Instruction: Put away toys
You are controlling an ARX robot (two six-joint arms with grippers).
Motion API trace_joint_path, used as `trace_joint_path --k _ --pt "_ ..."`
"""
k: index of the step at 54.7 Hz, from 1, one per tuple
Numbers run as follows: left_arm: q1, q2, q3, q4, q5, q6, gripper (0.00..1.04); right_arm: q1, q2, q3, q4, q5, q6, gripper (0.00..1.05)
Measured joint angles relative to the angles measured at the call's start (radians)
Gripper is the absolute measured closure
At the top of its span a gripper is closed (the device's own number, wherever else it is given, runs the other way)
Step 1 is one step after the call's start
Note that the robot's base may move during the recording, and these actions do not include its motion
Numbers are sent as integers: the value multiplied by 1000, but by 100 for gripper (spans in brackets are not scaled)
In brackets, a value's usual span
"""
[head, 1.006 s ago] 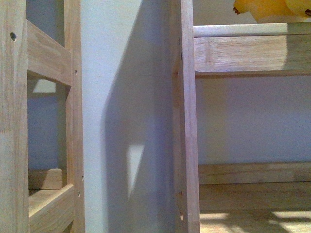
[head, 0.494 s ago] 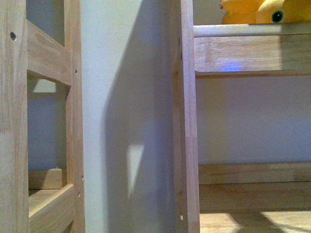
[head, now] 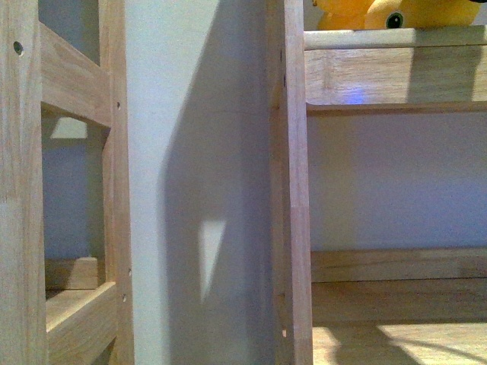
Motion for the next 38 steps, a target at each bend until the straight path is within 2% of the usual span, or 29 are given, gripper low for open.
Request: trace_joint_path --k 8,11,33,38 --pt "0 0 0 0 0 0 6 -2 0 0 -5 10 0 68" --pt "0 0 0 0 0 0 6 -5 0 0 -5 10 0 57" --pt "0 0 0 0 0 0 6 -19 0 -4 2 13 -14 6" --pt "0 0 0 0 0 0 6 -19 -1 -9 14 19 -28 7"
